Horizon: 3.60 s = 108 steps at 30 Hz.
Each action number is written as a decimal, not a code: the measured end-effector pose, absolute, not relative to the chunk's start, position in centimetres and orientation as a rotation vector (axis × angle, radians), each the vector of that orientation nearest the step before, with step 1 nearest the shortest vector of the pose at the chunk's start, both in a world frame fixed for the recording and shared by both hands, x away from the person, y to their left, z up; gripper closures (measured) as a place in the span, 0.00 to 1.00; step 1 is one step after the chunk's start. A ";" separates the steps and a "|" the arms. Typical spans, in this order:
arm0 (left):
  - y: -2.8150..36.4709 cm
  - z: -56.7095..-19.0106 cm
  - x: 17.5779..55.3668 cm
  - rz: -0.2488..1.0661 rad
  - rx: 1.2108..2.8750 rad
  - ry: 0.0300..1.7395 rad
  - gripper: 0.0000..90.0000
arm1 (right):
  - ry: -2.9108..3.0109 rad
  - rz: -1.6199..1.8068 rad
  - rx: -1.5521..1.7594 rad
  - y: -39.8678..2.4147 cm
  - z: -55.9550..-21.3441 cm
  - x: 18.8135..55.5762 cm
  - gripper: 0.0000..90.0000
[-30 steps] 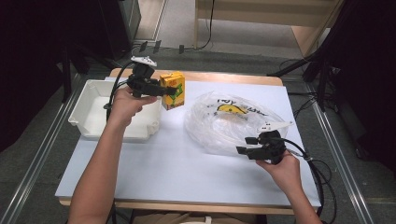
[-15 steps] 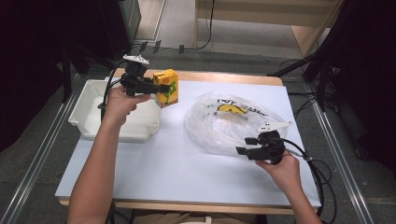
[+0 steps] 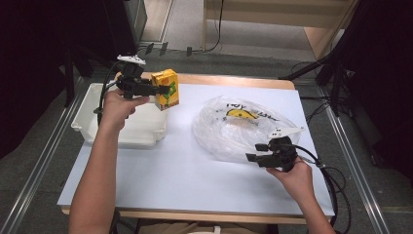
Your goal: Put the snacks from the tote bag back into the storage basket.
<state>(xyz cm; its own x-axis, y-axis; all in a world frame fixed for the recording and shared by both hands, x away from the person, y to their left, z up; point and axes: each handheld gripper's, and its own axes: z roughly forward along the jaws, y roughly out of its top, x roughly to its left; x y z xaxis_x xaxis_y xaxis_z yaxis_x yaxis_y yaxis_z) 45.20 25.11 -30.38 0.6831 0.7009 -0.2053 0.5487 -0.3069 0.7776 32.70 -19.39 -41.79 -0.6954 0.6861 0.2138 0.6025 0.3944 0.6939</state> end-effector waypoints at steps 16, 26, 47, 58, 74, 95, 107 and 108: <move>27.1 -30.9 45.4 0.245 1.971 1.027 0.59 | 2.548 1.183 1.165 -19.4 -41.8 32.7 0.49; 28.0 -31.4 45.7 0.255 1.958 1.064 0.59 | 2.543 1.186 1.163 -19.4 -41.8 32.7 0.49; 29.1 -33.2 46.6 0.295 1.938 1.129 0.59 | 2.539 1.197 1.159 -19.4 -41.7 32.6 0.48; 29.9 -34.7 47.3 0.305 1.935 1.173 0.59 | 2.535 1.197 1.157 -19.3 -41.6 32.5 0.48; 30.0 -37.3 48.8 0.300 1.933 1.225 0.59 | 2.541 1.177 1.158 -19.2 -41.7 32.2 0.48; 29.4 -40.1 49.6 0.325 1.968 1.230 0.58 | 2.541 1.168 1.157 -19.2 -41.8 32.1 0.48; 29.4 -40.4 48.9 0.334 2.016 1.193 0.58 | 2.547 1.154 1.151 -19.2 -41.8 32.0 0.48; 29.5 -40.5 48.8 0.331 2.018 1.194 0.58 | 2.547 1.154 1.151 -19.2 -41.8 32.0 0.48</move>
<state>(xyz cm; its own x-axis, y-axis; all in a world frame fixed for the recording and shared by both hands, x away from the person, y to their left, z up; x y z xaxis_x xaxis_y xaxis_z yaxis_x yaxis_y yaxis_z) 48.82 29.46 -40.48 0.5303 0.8348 -0.1477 0.6396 -0.2796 0.7161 32.03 -19.23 -41.79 -0.7043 0.6839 0.1906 0.5940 0.4207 0.6856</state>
